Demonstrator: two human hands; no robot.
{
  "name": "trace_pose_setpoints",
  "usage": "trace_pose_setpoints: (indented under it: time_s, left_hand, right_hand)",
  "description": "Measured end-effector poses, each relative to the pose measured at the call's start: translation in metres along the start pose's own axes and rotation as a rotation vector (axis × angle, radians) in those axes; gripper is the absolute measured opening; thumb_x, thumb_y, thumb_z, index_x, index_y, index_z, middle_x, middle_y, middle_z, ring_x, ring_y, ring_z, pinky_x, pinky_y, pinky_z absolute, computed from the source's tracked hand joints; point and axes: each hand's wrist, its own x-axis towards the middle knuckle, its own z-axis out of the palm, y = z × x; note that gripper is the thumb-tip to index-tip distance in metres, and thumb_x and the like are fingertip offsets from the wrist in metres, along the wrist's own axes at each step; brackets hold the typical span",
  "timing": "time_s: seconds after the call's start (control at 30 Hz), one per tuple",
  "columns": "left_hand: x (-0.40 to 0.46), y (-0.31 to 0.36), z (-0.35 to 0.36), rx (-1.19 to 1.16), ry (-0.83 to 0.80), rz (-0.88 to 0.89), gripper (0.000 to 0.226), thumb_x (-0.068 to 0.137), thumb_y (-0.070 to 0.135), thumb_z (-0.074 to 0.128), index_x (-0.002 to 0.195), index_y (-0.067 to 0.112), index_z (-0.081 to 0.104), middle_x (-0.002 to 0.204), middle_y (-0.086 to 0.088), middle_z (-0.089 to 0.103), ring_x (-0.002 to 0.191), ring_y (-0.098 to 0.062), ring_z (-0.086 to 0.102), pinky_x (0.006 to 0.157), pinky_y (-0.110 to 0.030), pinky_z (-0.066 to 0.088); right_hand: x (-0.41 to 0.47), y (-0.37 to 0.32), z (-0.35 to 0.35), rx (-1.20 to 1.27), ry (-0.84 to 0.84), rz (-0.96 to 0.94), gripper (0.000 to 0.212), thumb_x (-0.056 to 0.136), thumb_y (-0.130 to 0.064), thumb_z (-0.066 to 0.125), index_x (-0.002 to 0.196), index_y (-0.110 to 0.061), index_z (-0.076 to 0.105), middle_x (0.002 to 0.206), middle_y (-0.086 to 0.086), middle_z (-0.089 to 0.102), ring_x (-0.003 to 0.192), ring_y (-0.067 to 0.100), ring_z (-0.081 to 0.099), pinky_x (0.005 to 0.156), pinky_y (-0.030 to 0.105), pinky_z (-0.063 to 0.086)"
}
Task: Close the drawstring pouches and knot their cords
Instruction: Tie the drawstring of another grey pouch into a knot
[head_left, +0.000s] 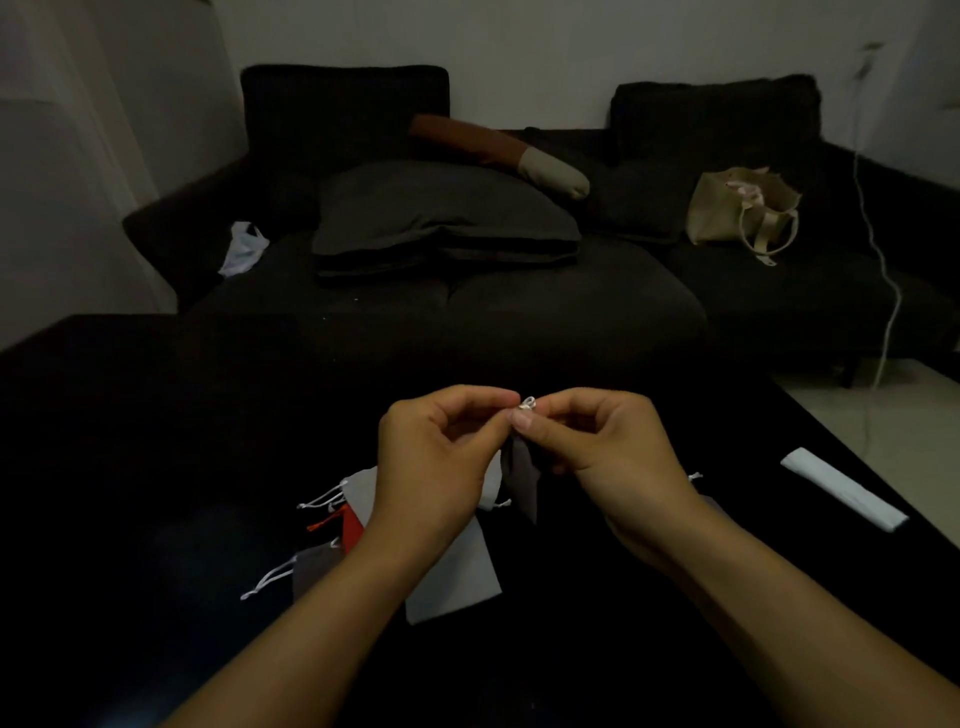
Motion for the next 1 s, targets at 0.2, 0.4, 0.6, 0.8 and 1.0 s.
trace_pose_setpoints:
  time_s: [0.2,0.4,0.6,0.8,1.0]
  left_hand:
    - [0.0011,-0.0011,0.0006,-0.004,0.022,0.025,0.016,0.083,0.001,0.074,0.092,0.013,0.075,0.084,0.003,0.076,0.080,-0.007,0.074,0.071,-0.015,0.055]
    - [0.0005,-0.0024,0.0003,0.007,-0.028,0.041,0.016,0.083,0.001,0.073,0.096,0.011,0.076,0.086,0.002,0.077,0.082,-0.006,0.074,0.073,-0.016,0.055]
    - [-0.0011,-0.0018,0.0011,0.049,-0.112,0.101,0.021,0.086,0.000,0.070,0.105,0.008,0.076,0.094,0.002,0.077,0.088,-0.005,0.073,0.077,-0.016,0.055]
    - [0.0005,-0.0029,-0.0015,0.141,-0.126,0.192,0.023,0.085,0.002,0.072,0.105,0.011,0.076,0.096,0.004,0.077,0.090,-0.002,0.072,0.080,-0.017,0.056]
    - [0.0059,-0.0094,-0.0058,0.429,-0.074,0.479,0.020,0.081,0.006,0.077,0.099,0.014,0.078,0.091,0.005,0.076,0.086,0.000,0.069,0.076,-0.010,0.052]
  right_hand:
    - [0.0012,-0.0054,-0.0091,-0.026,-0.103,0.081,0.015,0.088,-0.004,0.067,0.098,-0.011,0.076,0.092,0.008,0.077,0.085,0.017,0.073,0.065,0.019,0.054]
    - [0.0022,-0.0024,-0.0071,-0.005,-0.063,0.090,0.011,0.088,-0.015,0.069,0.093,-0.012,0.078,0.089,0.008,0.077,0.086,0.021,0.072,0.072,0.026,0.054]
    - [0.0036,0.0030,-0.0024,0.100,0.008,0.131,0.016,0.085,-0.017,0.071,0.088,-0.002,0.077,0.082,0.016,0.073,0.075,0.021,0.062,0.063,0.023,0.048]
    - [0.0046,0.0006,-0.0080,0.115,-0.053,0.223,0.017,0.088,-0.020,0.069,0.090,-0.005,0.077,0.083,0.008,0.073,0.075,0.013,0.063,0.065,0.022,0.048]
    - [0.0065,-0.0015,-0.0088,0.117,-0.076,0.256,0.027,0.089,-0.028,0.067,0.095,-0.002,0.076,0.078,0.006,0.070,0.069,0.011,0.063,0.065,0.024,0.046]
